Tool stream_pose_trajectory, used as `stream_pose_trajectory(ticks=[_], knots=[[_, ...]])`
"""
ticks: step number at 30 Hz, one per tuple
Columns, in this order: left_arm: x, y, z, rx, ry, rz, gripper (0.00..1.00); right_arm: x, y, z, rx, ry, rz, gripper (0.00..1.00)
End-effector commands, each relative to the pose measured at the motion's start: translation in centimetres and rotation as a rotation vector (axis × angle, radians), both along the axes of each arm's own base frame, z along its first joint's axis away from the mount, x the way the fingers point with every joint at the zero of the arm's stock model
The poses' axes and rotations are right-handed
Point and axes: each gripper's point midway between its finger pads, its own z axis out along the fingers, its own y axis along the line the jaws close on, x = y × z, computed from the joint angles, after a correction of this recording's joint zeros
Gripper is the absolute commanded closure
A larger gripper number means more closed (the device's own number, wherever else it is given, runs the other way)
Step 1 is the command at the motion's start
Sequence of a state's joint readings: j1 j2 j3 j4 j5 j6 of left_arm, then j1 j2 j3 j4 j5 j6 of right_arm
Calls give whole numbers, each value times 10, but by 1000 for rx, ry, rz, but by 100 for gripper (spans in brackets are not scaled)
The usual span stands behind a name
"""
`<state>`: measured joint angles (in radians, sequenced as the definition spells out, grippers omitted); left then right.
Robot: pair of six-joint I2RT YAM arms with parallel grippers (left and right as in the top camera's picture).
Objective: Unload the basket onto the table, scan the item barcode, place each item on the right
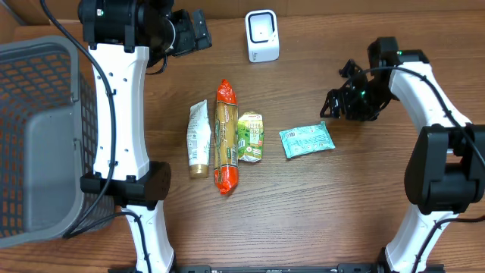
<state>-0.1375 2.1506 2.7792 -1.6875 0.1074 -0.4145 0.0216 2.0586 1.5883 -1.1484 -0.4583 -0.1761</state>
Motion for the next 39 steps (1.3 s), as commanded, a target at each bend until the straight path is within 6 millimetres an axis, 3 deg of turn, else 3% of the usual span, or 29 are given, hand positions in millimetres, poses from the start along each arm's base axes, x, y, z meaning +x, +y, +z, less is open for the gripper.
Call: stream_pose_trajectory(ticks=[1,6,20,23,27,32,35,39], knots=[[2,1,-6,20,11,-12,1,-11,12,-18,60,32,42,18],[2,1,-6,20,11,-12,0,-21,18,-39,77,35,49,19],[2,1,-6,20,11,-12,1,-45,41,-72,130,37,86,34],[2,0,-6,12,12,-11,0,-48,49,-73,127,44,95,41],[1,-3,-4,20,2,-68,0,-50,52,-73,125,52,102,67],[3,12,-2,26,-6,-56,0,-54,52,-73,126,81,76,96],[3,22,0,12,-12,-45,0,-55,56,-69,154,89,75,96],[2,40,6,-2,-24,-6,0,-49,66,-51,265,90,57,96]])
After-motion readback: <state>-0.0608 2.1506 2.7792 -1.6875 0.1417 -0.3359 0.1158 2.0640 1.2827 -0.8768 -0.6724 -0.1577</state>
